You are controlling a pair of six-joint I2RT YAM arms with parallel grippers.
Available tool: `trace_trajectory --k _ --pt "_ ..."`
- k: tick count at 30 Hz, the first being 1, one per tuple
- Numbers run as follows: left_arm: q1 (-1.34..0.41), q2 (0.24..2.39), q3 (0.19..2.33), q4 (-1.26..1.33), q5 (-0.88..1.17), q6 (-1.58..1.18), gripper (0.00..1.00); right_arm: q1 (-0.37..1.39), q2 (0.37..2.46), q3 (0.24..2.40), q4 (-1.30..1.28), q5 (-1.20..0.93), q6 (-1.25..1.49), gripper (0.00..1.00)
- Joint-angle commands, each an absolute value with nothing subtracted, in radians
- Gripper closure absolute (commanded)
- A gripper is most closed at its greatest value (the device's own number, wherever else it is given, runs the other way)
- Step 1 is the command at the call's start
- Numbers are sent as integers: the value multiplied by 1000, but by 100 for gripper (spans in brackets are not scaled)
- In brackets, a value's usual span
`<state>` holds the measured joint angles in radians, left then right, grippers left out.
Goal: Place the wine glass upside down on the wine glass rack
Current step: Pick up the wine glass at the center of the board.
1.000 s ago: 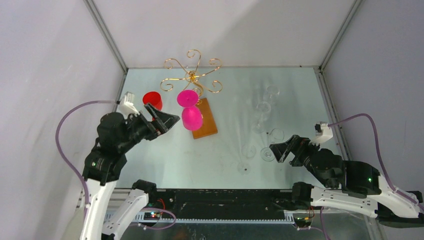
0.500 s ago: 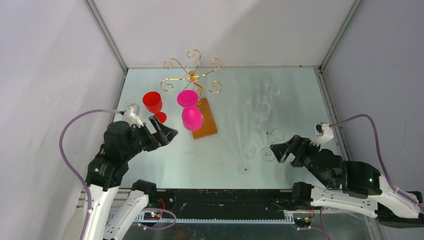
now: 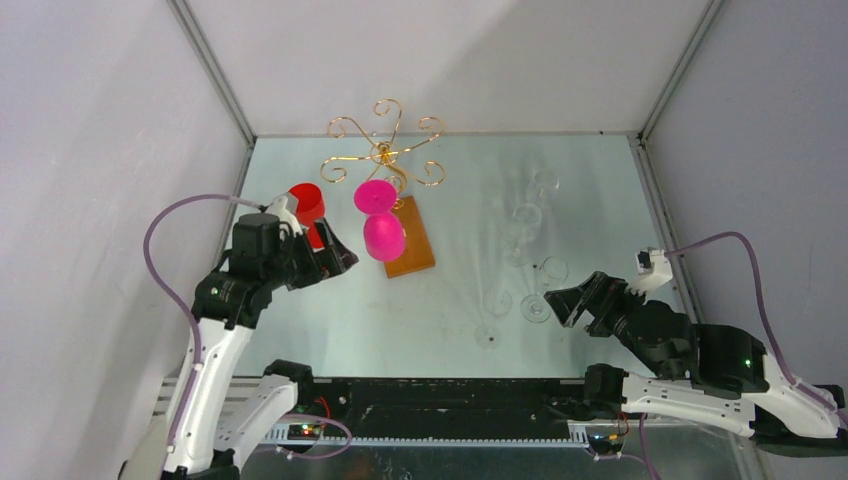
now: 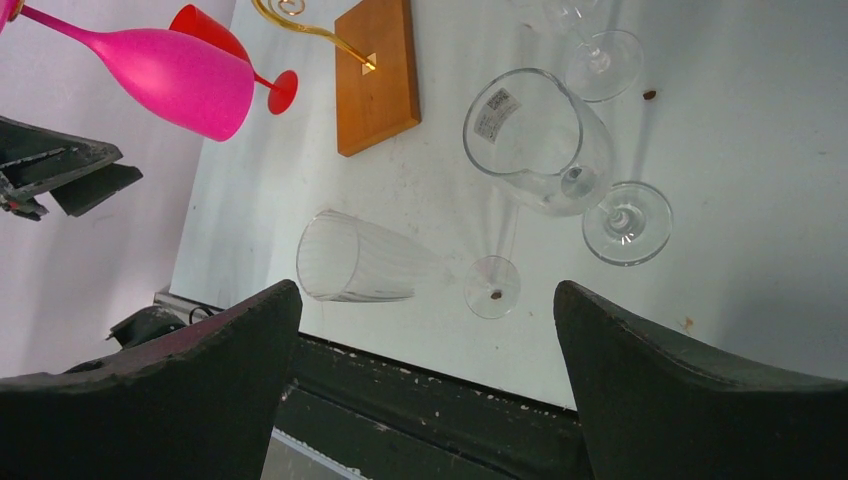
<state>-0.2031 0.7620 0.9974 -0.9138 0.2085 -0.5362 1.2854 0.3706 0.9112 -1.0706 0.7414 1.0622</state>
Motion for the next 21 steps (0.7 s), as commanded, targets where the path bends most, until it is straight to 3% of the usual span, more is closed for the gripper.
trace_trajectory --k 1,12,21 --pt "-166 805 1066 -933 142 -476 0 1289 357 908 -1080 769 1085 0" --pt "-89 933 1133 -885 136 -491 4 1290 363 908 -1086 791 1071 1" --pt "128 1039 1165 -810 294 -518 7 1289 391 907 -1077 803 1048 1"
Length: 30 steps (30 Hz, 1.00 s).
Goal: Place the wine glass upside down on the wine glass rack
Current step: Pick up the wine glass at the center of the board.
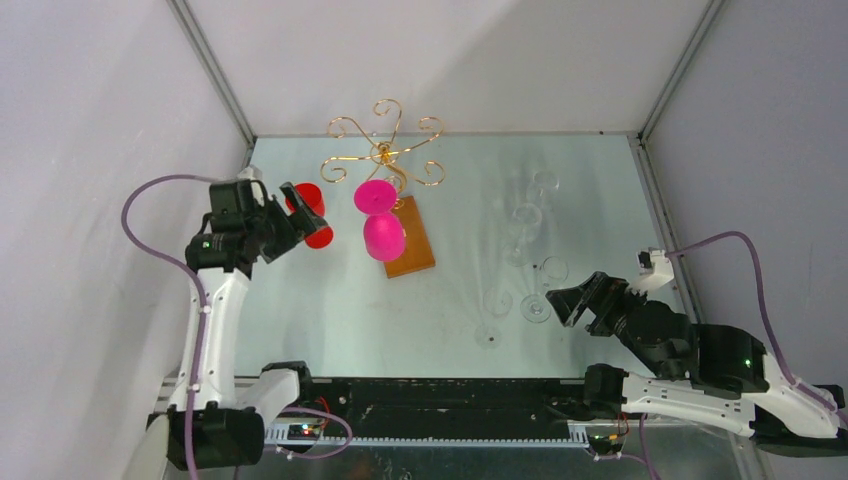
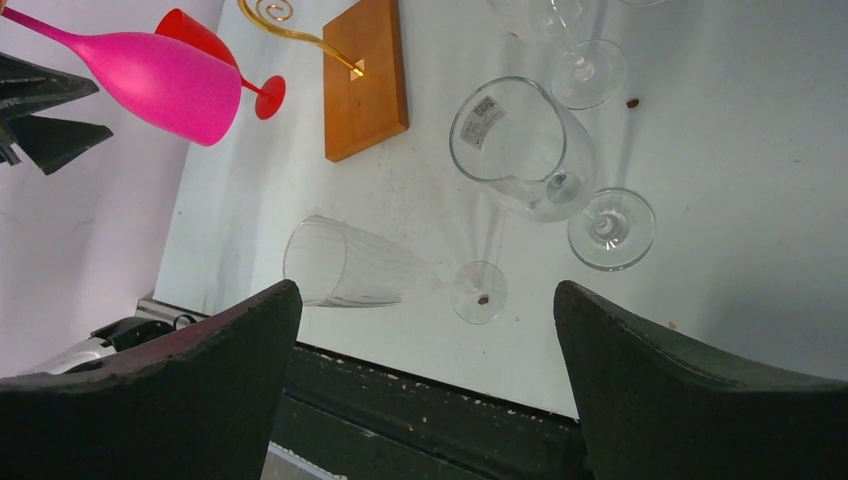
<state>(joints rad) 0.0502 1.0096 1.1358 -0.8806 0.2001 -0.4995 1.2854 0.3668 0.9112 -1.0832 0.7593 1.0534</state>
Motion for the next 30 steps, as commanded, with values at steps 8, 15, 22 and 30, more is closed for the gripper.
trace_trajectory --k 8,15,22,30 --pt "297 1187 1199 -733 440 -544 16 1289 420 895 -1062 809 1045 0" --pt "319 1357 1331 -781 332 -482 19 1290 421 871 -1038 808 1049 0" --pt "319 1546 1487 -853 281 -444 24 1288 405 870 -1047 824 1044 0" --pt "318 1674 1564 -904 239 -406 31 1288 393 870 -1080 838 1067 0"
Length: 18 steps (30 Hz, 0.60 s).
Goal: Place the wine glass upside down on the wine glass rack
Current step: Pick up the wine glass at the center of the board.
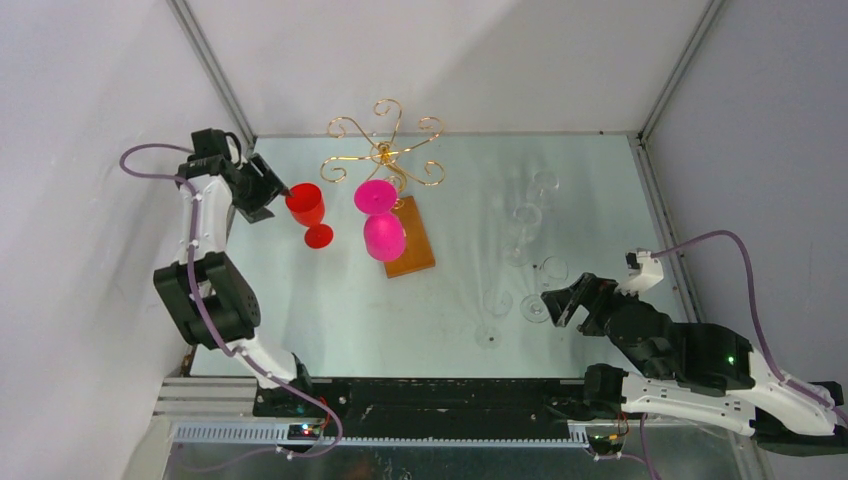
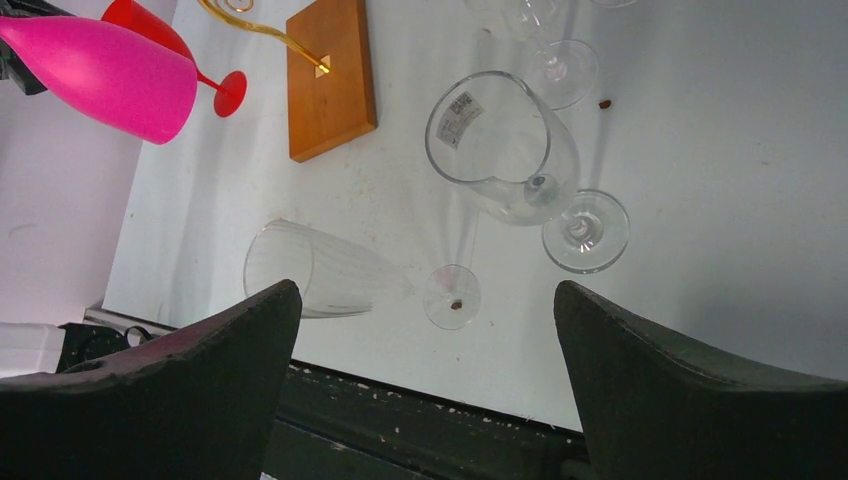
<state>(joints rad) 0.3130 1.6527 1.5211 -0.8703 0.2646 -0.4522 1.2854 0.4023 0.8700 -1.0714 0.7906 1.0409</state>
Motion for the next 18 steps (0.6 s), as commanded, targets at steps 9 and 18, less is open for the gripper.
trace_trajectory --k 9,18 --pt "303 1731 1551 -900 260 -390 43 1288 379 870 -1092 846 1071 0" --pt "271 1709 1489 -901 210 -358 53 1289 365 870 -1109 844 1100 0"
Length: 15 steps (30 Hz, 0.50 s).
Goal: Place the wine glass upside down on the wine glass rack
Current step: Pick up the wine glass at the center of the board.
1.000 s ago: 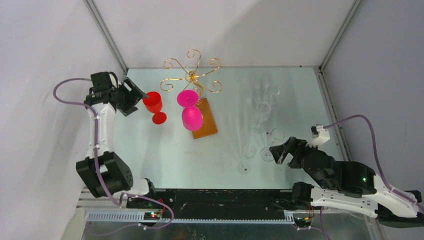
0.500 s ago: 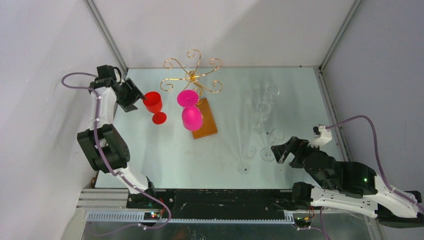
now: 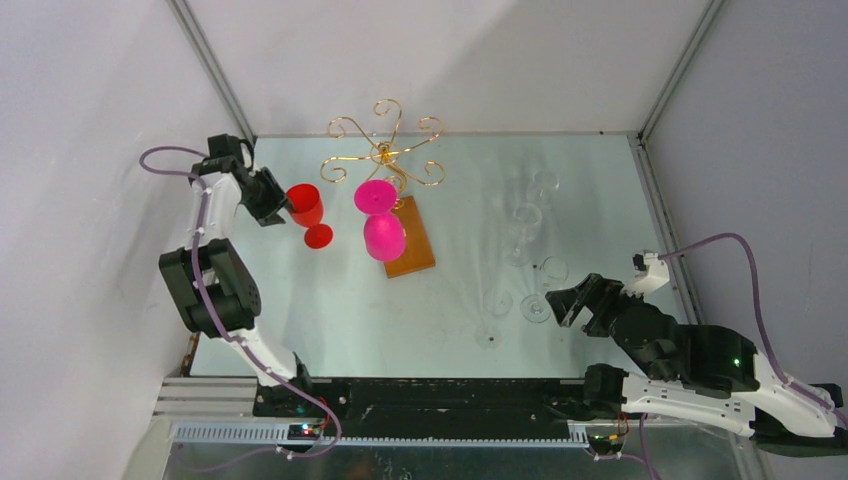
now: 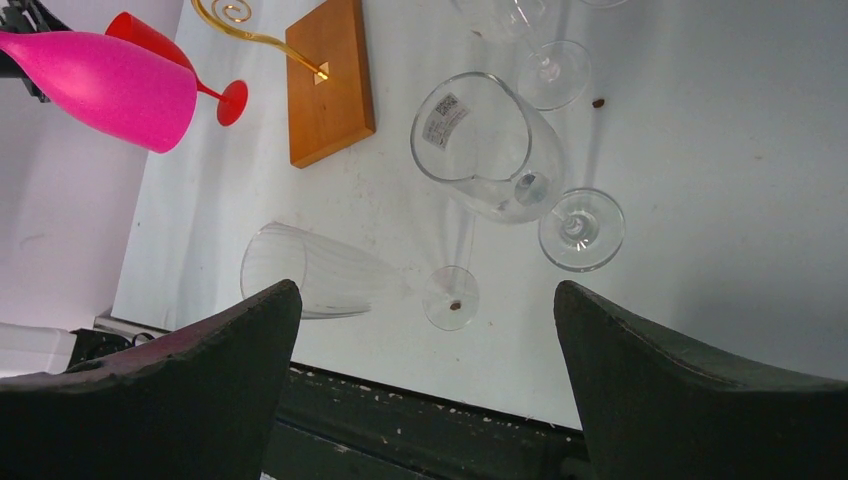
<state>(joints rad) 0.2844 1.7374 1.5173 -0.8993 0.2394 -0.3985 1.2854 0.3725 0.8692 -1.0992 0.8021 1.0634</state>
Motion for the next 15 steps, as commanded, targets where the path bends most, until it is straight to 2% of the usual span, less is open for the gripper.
trace_trajectory --k 1,15 --pt "270 1706 1477 -899 206 -355 56 1288 365 870 -1110 843 1101 0" --pt "270 1635 1436 -916 164 -339 72 1289 368 870 -1103 846 1108 0"
